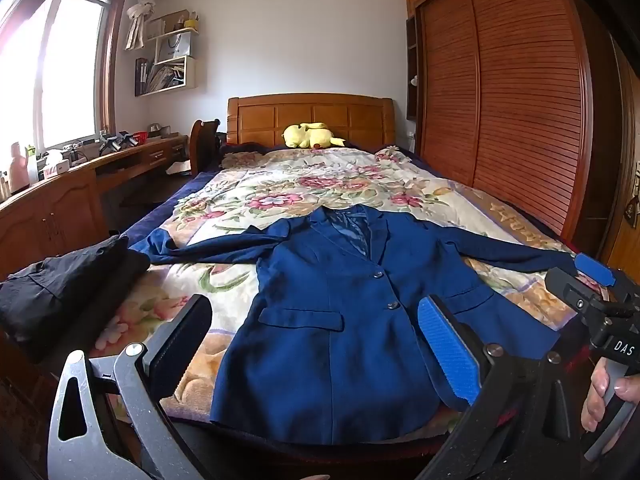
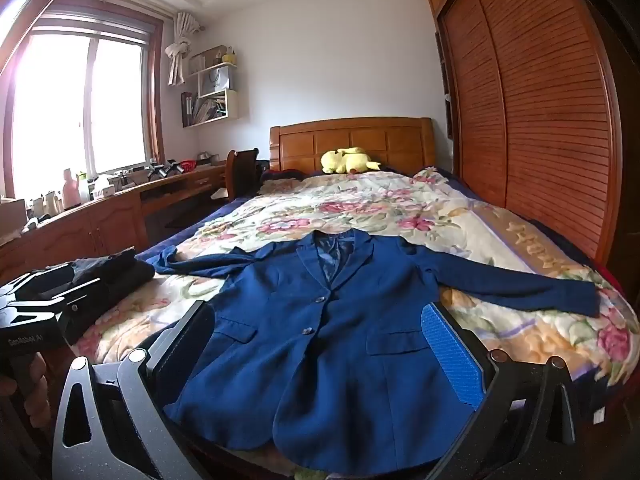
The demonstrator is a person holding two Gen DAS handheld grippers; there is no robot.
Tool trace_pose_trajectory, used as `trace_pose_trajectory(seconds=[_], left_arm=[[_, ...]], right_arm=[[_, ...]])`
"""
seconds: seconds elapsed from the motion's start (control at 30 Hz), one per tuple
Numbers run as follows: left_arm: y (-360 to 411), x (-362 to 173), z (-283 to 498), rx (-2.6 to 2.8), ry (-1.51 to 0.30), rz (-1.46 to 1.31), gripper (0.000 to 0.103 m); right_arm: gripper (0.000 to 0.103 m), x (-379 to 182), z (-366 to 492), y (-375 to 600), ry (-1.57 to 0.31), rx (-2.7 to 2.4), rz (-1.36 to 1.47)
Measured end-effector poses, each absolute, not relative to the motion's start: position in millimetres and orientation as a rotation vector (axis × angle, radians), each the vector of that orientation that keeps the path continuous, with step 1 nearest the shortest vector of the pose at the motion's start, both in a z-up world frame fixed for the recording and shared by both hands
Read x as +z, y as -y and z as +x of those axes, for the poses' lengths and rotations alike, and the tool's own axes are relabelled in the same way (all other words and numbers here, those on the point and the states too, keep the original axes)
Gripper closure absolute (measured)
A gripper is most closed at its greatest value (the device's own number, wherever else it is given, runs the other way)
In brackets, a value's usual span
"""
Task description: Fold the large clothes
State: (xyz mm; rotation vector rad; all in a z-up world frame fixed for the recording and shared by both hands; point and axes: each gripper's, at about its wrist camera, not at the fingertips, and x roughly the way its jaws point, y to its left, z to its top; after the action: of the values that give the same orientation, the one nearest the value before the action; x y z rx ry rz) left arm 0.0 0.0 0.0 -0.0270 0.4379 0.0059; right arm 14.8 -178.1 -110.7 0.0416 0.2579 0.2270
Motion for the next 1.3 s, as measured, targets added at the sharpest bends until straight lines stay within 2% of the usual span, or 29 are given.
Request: trace_pose_trajectory(seconds=[1.3], left_arm=[[1.8, 4.6, -1.7, 0.011, -0.417, -0.016, 0.0]], right_arm=[[0.0, -109.9, 15.2, 179.8, -0.258, 0.229, 0.044]])
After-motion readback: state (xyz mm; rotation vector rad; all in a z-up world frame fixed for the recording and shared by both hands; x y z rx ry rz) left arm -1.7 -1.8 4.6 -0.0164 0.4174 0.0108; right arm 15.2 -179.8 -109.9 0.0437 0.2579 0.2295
